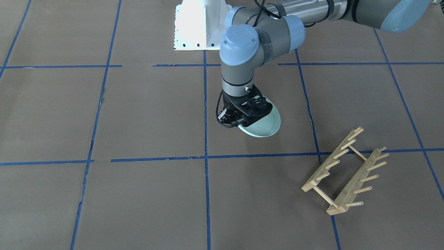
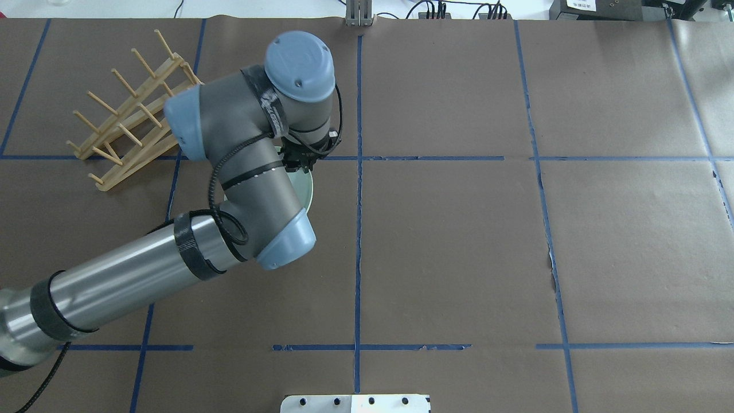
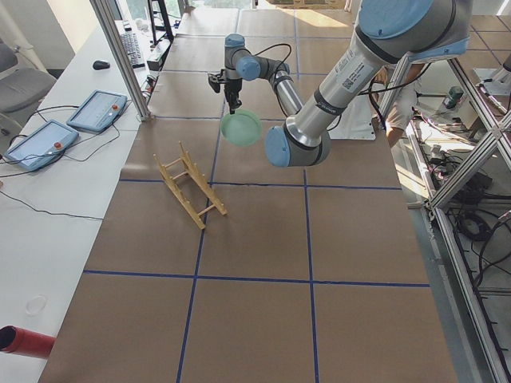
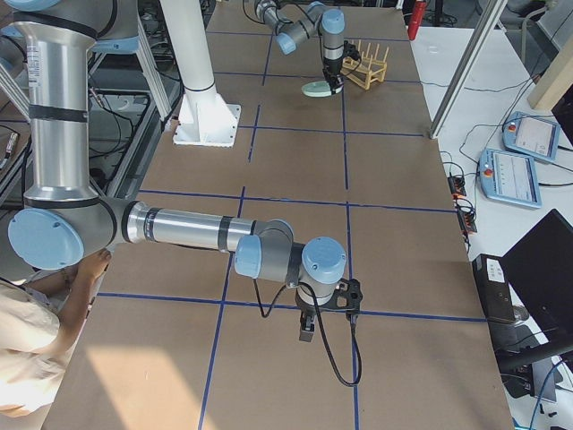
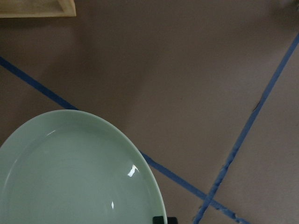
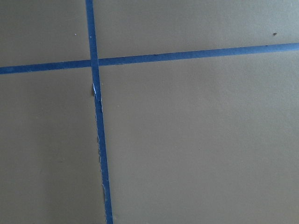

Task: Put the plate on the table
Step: 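Carry the plate toward the robot and lower it flat onto the table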

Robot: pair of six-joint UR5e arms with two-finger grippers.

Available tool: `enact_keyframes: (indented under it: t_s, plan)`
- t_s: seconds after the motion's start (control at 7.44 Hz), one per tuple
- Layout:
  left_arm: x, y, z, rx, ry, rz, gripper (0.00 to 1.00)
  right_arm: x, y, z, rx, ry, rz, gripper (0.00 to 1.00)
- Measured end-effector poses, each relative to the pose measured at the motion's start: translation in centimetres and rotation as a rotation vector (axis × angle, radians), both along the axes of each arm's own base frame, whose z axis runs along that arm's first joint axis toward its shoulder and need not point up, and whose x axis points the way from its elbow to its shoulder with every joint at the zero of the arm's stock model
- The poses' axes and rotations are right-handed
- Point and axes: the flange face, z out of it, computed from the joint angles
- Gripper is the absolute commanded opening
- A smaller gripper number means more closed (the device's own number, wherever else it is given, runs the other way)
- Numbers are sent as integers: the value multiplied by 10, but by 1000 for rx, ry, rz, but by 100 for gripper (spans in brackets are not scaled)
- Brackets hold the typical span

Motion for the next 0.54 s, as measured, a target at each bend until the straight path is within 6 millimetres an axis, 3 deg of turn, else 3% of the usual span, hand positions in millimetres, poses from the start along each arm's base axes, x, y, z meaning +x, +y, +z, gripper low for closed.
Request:
enact_keyframes:
  t_s: [0.13,0.27,0.54]
  plan:
    - [26,16,13,2,-80,37,59,0,0,0,0,0,0,100]
    - [39,25,22,7,-119,55,100,0,0,0,0,0,0,100]
    - [41,34,33,28,-135,84,100,0,0,0,0,0,0,100]
